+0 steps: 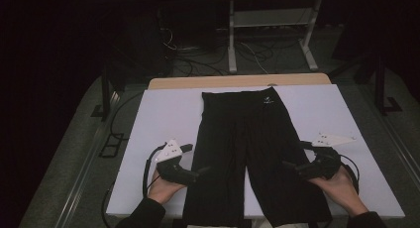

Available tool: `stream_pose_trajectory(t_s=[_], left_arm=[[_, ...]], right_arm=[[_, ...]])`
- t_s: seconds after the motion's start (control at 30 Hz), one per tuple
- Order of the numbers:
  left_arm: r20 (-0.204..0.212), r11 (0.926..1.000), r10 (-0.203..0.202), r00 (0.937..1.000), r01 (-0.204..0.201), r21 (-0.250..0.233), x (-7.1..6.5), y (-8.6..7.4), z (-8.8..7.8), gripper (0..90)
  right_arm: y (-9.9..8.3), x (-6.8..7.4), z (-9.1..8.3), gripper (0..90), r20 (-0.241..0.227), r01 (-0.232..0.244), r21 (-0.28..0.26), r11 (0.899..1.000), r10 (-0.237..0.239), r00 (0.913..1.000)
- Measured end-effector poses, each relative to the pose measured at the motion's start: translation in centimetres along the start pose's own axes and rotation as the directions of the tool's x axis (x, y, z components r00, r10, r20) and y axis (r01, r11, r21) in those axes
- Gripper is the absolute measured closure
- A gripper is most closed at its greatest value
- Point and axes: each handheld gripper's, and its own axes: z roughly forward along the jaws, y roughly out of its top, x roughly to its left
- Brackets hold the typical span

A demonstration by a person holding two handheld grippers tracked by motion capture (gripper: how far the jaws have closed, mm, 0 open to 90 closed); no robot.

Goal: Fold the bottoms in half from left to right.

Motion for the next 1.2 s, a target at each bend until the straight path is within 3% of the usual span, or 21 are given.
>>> stream_pose_trajectory(t_s=[0.5, 1.2], left_arm=[[-0.008, 0.9999, -0.013, 0.9999, 0.013, -0.009, 0.0, 0.0, -0.2, 0.0], [-0.014, 0.9997, -0.025, 0.9996, 0.025, 0.001, 0.2, -0.1, -0.3, 0.0]], right_arm=[[2.3, 0.2, 0.3, 0.0, -0.012, -0.009, 0.002, 1.000, 0.009, 0.9999], [7.4, 0.0, 1.4, 0.0, -0.010, 0.047, -0.003, 0.999, -0.047, 0.9988]])
